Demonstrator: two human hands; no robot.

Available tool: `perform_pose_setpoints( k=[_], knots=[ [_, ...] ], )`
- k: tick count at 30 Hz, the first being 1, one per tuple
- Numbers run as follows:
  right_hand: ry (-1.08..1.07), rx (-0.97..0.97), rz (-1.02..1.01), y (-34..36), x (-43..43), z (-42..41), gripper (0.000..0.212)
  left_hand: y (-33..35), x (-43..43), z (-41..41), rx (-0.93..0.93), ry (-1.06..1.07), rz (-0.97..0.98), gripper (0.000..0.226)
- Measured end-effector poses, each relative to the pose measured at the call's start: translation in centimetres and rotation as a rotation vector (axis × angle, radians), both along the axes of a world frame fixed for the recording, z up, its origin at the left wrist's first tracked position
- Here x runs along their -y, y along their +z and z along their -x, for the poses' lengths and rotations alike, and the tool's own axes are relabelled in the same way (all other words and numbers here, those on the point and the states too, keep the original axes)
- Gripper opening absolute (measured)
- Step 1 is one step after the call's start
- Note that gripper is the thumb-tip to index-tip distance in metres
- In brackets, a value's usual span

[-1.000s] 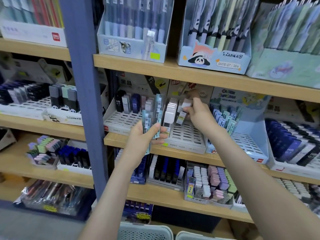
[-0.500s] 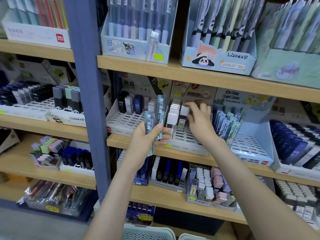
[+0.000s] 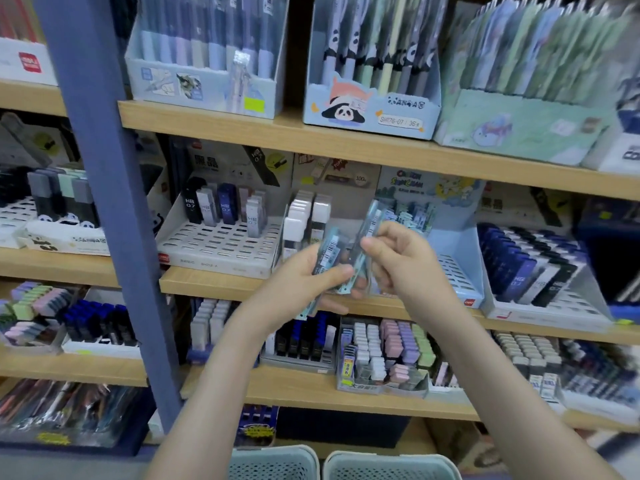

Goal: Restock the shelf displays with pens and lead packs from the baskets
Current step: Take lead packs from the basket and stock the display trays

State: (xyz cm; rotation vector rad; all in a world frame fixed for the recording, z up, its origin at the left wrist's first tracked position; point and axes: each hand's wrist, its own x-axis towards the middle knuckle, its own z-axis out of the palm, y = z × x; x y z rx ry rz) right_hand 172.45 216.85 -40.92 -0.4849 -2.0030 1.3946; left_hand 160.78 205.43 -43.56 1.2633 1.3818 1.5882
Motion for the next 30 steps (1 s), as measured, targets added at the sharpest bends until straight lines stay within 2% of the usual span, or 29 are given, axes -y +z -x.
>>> perform_pose_setpoints(
  k=[3,5,8,11,14,16,18,20,21,24,26,30],
  knots=[
    [0.027,-0.144,0.159,0.0,-1.5,-3.3,0.008,0.0,-1.5,-1.2,0.071,0.046,0.004,0.01],
    [0.021,-0.239,0.206,-0.2,-3.0,-5.4,0.01,0.0,-2.5,-1.8,0.038,0.101,0.001,0.008],
    [0.051,-0.252,0.217,-0.4,-5.2,-7.9,0.019,-0.1,-3.9,-2.5,-0.011,0.107,-0.006,0.012],
    [0.08,-0.259,0.311,-0.6,-7.4,-9.1,0.026,-0.2,-5.4,-3.8,0.002,0.122,0.038,0.021],
    [0.121,-0.269,0.422,-1.0,-9.5,-9.2,0.039,-0.6,-6.8,-4.3,0.118,0.123,0.054,0.025],
    [0.128,-0.211,0.388,-1.3,-10.3,-9.0,0.043,-0.7,-7.3,-4.3,0.178,0.113,0.021,0.025],
    [0.066,-0.086,0.253,-1.5,-10.9,-8.6,0.034,-0.7,-7.5,-4.3,0.197,0.138,-0.018,0.023],
    [-0.121,0.031,0.066,-1.7,-11.7,-7.6,0.019,-0.8,-7.7,-4.4,0.177,0.158,-0.048,0.017],
    [-0.207,0.048,0.02,-1.7,-12.0,-7.0,0.02,-0.9,-7.9,-4.5,0.16,0.162,-0.056,0.014],
    [-0.258,-0.085,0.075,-1.8,-13.0,-5.4,0.055,-1.1,-8.2,-4.2,0.126,0.158,-0.09,0.009],
    [-0.245,-0.1,0.119,-1.5,-13.4,-4.6,0.065,-1.1,-8.3,-3.9,0.125,0.154,-0.117,0.008],
    [-0.314,-0.119,0.144,-1.6,-14.4,-3.5,0.013,-1.5,-8.6,-3.4,0.122,0.161,-0.142,0.009]
  ],
)
